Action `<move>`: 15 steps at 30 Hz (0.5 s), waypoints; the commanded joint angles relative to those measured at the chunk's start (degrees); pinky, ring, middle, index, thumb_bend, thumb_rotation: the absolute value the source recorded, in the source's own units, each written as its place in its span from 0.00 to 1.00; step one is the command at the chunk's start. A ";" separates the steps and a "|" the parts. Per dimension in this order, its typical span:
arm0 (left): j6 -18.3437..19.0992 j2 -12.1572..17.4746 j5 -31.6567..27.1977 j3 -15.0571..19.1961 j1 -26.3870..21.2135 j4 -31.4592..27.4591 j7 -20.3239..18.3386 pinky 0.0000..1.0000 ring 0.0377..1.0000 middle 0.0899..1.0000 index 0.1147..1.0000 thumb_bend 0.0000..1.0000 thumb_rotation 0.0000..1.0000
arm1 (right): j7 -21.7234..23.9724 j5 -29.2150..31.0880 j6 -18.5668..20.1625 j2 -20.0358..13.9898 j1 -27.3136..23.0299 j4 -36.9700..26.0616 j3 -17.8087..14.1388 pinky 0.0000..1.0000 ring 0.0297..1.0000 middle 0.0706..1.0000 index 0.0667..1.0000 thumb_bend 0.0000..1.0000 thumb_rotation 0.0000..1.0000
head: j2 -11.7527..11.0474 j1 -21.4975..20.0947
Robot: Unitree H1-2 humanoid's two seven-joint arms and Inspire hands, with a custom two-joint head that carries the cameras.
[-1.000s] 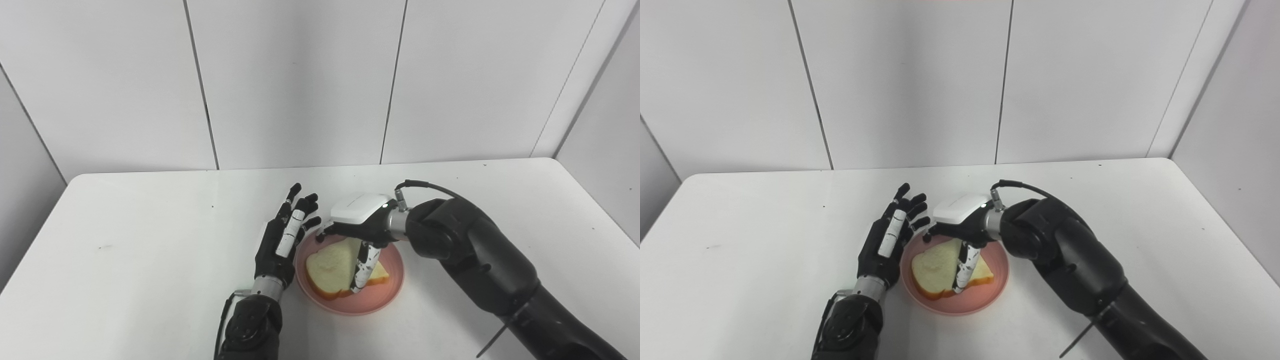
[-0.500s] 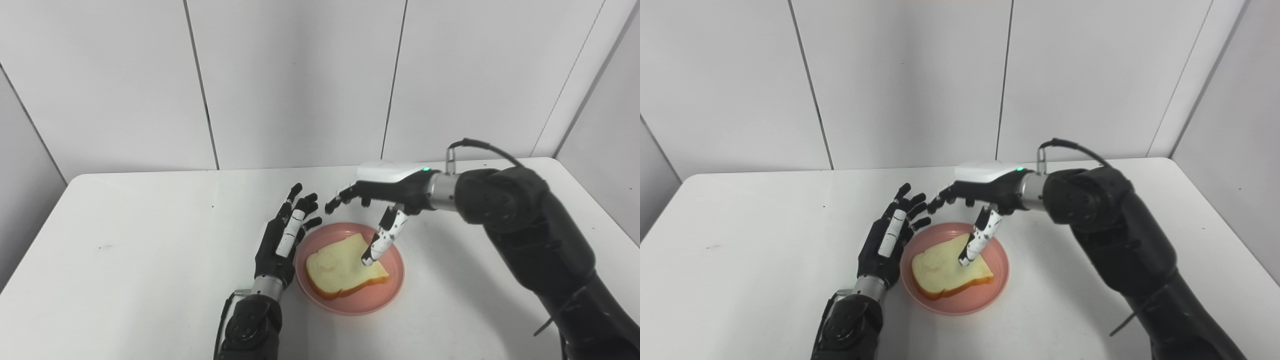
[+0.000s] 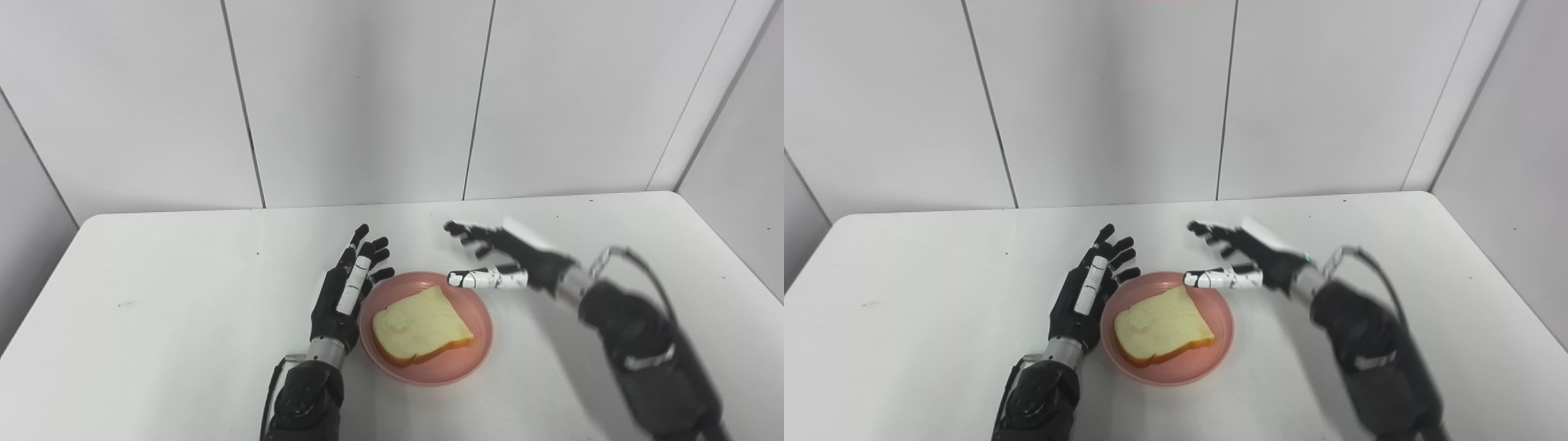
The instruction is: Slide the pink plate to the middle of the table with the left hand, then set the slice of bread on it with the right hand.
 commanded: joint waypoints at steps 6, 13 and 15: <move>2.33 2.13 -0.21 0.47 2.48 1.74 -0.45 0.76 0.86 0.83 0.91 0.84 0.73 | -14.04 23.44 -11.30 15.24 -2.06 11.71 -14.14 0.99 0.97 0.98 0.99 0.90 0.95 | -0.63 -1.31; 3.30 2.76 -0.48 0.84 2.88 1.09 -0.71 0.76 0.86 0.85 0.91 0.83 0.73 | -16.76 24.45 -18.06 15.39 -2.10 16.19 -11.85 1.00 1.00 1.00 1.00 0.90 1.00 | -0.71 -2.18; 3.21 2.86 -0.56 0.85 2.84 1.20 -0.90 0.76 0.86 0.85 0.92 0.83 0.73 | -17.32 24.50 -18.81 15.27 -2.02 16.44 -11.07 1.00 1.00 1.00 1.00 0.89 1.00 | -0.75 -2.27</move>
